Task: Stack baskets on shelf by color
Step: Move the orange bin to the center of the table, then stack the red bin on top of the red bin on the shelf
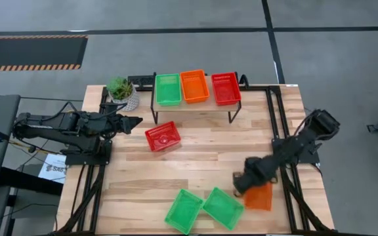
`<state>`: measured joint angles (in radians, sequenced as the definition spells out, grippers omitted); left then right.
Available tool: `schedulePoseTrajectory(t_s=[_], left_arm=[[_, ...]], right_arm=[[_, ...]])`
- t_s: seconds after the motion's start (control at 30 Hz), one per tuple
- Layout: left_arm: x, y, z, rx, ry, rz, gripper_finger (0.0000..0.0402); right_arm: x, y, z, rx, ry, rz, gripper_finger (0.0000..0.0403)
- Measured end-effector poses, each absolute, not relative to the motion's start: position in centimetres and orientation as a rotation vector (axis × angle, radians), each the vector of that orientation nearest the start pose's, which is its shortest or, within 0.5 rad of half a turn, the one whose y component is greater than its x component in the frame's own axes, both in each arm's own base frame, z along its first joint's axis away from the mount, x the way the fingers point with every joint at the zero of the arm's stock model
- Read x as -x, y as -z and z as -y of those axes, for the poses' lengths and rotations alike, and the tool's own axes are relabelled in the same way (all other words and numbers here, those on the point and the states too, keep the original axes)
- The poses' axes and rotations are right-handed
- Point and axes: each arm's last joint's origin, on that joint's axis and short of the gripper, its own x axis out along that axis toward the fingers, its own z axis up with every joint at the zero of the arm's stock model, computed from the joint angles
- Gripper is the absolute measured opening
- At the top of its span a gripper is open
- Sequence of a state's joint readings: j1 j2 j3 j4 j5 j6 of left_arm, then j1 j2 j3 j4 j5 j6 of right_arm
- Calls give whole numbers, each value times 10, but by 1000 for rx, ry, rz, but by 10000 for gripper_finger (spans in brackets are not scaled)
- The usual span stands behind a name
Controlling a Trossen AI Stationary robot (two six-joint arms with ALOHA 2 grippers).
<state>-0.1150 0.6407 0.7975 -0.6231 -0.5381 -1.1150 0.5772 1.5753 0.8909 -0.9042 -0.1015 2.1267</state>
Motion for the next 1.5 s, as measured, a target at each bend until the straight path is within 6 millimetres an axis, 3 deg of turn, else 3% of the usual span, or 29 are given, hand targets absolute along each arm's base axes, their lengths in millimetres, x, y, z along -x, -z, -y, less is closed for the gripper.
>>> schedulePoseTrajectory(t_s=[0.27,0.5,0.63,0.77,0.93,1.03,1.17,1.37,1.5], left_arm=[[-125,-317,-1,929,-610,-164,183],[-125,-317,-1,924,-609,-166,183],[-125,-317,-1,920,-608,-167,183],[-124,-316,0,912,-593,-195,183],[-122,-311,1,907,-588,-264,183],[-120,-307,1,901,-595,-313,183],[-118,-304,1,914,-620,-351,183],[-116,-302,1,931,-623,-378,183],[-116,-301,2,934,-620,-388,183]], right_arm=[[-251,-163,-68,-1147,1000,-1206,148],[-291,-172,-10,-1160,736,-936,141],[-303,-181,13,-1224,624,-828,137],[-309,-197,22,-1285,505,-805,134],[-332,-240,25,-1187,359,-702,128],[-352,-254,33,-1085,359,-641,119],[-382,-251,45,-960,379,-707,106],[-429,-229,55,-852,418,-816,100],[-446,-218,59,-817,463,-891,119]])
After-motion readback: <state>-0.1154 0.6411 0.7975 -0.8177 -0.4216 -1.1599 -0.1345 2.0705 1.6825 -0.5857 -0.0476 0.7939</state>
